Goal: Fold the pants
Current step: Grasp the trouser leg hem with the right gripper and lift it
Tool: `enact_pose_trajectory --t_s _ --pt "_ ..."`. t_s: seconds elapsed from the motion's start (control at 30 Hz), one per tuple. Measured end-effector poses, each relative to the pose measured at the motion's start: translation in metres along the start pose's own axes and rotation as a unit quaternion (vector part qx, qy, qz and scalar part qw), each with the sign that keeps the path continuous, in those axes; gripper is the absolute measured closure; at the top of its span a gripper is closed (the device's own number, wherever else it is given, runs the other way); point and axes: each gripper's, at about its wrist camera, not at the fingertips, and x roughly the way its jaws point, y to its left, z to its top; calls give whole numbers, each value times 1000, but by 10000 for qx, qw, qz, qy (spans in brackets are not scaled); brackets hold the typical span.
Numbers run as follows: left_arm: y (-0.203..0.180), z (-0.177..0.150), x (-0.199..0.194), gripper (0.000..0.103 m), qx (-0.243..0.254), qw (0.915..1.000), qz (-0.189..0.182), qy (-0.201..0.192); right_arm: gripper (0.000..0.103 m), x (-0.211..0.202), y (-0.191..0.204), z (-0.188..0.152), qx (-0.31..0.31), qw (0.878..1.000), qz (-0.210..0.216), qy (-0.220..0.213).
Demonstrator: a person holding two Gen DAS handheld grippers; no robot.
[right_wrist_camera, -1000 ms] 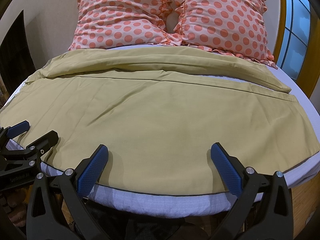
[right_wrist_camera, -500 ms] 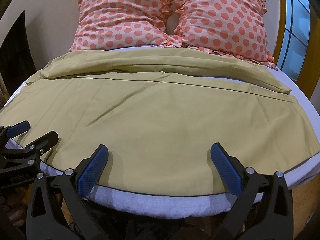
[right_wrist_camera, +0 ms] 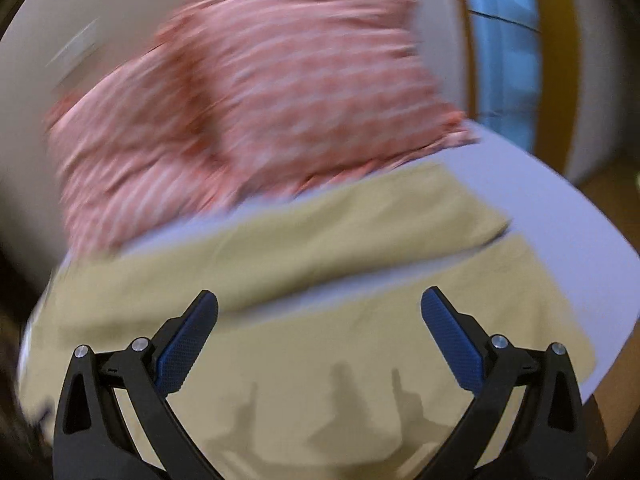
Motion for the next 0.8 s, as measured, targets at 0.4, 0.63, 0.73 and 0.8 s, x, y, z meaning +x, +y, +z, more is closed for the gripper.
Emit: enact_pose_trajectory --t_s 0.4,0.63,0.73,0.8 --pt "3 36 18 2 313 9990 143 -286 61 215 -59 121 1875 9558 -1927 1186" --pt "10 36 32 2 228 9996 62 -151 94 225 -71 94 1305 9670 -2074 701" --pt "17 34 31 2 38 9998 -76 -185 99 209 -94 70 1488 9762 -1520 432" --pt "24 34 27 2 -163 9994 -182 -260 99 199 -114 56 1805 9756 -1207 337"
